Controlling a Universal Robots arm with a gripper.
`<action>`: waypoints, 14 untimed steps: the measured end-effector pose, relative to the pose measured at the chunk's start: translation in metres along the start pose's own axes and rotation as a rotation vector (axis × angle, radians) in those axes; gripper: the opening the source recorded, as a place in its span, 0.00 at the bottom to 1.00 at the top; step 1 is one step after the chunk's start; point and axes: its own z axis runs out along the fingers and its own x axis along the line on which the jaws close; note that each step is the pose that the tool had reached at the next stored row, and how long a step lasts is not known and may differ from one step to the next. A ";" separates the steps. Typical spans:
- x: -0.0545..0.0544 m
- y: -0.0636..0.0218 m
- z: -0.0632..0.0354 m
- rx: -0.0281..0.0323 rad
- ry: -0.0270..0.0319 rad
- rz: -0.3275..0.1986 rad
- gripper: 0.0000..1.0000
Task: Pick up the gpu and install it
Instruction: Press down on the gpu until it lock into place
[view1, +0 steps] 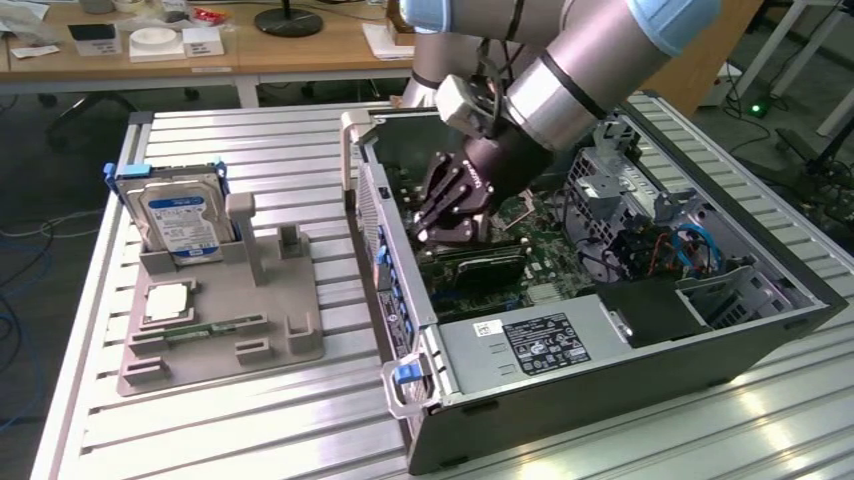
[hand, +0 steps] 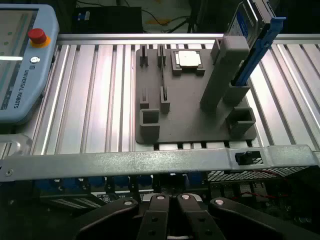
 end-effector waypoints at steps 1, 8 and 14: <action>0.000 -0.0049 -0.0010 -0.0001 0.0002 0.000 0.10; -0.001 -0.0180 -0.0013 0.0000 0.0006 0.000 0.10; -0.001 -0.0175 -0.0020 0.0001 0.0002 0.000 0.10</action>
